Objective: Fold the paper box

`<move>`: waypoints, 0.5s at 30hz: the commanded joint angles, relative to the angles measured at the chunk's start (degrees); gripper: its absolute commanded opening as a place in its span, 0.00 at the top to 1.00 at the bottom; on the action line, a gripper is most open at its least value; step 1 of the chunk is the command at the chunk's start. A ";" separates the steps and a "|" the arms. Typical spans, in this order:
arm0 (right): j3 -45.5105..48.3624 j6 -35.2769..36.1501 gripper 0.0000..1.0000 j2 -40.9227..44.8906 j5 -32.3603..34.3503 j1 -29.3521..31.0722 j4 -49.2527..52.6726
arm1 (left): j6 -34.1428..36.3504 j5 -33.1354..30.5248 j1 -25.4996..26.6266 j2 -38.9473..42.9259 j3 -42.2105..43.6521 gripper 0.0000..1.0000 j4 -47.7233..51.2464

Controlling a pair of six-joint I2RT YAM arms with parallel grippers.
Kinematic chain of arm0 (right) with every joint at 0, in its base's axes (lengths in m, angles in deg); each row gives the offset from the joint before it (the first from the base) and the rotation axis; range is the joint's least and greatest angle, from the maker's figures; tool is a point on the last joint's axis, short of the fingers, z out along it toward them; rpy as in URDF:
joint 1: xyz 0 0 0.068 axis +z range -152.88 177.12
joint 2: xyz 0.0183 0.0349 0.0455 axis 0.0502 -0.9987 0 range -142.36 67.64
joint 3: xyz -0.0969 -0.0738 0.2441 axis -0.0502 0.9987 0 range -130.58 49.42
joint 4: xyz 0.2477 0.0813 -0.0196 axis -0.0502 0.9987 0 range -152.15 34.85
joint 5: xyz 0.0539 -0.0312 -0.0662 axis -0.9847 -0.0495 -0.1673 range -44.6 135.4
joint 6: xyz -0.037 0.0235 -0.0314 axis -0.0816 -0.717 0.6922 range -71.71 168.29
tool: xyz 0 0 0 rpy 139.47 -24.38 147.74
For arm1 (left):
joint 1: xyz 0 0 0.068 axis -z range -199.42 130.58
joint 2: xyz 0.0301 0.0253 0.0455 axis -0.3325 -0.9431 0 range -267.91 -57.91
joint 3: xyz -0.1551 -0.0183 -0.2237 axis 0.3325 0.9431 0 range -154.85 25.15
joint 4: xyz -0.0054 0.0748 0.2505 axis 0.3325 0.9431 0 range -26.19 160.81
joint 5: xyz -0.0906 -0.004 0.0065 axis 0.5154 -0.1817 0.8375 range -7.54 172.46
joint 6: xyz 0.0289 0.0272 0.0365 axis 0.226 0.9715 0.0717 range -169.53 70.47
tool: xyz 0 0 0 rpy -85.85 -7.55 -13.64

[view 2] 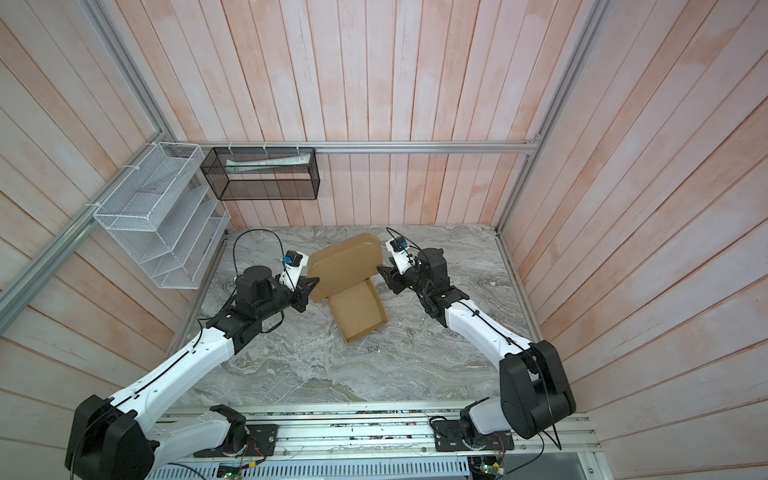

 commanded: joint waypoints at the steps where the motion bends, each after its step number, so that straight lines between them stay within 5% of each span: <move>1: -0.50 1.49 0.50 1.66 -3.26 -1.41 -0.32 | 4.44 5.04 -0.54 -2.25 -2.62 1.00 2.39; 15: -1.70 2.25 0.50 0.17 -5.86 -5.21 0.15 | 8.64 9.61 -0.98 -8.87 -5.86 1.00 2.13</move>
